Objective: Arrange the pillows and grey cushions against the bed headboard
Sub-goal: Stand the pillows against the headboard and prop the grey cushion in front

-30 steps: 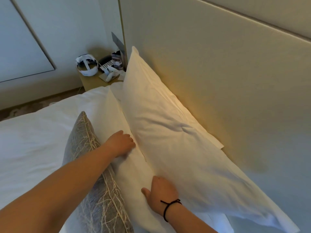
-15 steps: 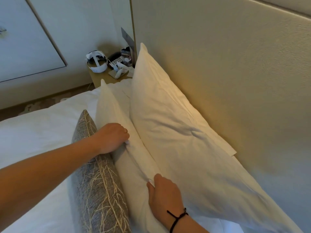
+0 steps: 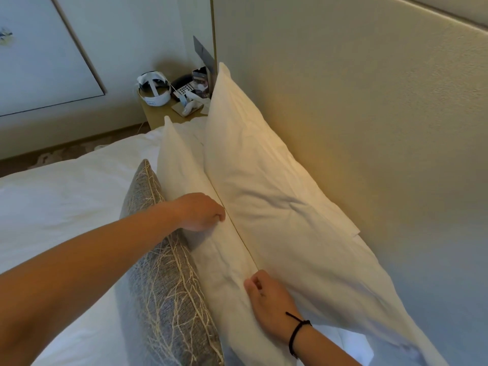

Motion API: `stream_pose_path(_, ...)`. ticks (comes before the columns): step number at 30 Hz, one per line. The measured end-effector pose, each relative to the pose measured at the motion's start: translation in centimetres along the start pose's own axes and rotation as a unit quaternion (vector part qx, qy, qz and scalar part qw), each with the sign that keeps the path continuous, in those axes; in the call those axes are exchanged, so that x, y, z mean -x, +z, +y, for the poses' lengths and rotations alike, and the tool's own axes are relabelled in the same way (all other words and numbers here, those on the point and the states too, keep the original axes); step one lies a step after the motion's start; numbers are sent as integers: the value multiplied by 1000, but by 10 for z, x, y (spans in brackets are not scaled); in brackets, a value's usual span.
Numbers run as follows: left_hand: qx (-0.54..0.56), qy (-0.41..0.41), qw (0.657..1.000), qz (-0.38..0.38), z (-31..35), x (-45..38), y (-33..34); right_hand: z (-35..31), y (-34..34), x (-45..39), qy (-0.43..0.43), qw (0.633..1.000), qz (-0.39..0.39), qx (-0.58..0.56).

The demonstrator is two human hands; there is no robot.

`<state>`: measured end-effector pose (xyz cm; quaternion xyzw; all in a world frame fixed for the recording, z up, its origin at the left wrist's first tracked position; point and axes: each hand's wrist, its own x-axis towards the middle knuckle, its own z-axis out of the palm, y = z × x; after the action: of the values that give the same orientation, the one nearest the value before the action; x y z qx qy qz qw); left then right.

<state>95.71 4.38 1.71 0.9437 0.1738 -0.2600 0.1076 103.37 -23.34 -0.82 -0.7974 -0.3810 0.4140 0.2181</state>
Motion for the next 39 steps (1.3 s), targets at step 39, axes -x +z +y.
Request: stream_pose_path(39,-263,71,956,106,40,-10,-3,74,-53,84,2,975,-34,219)
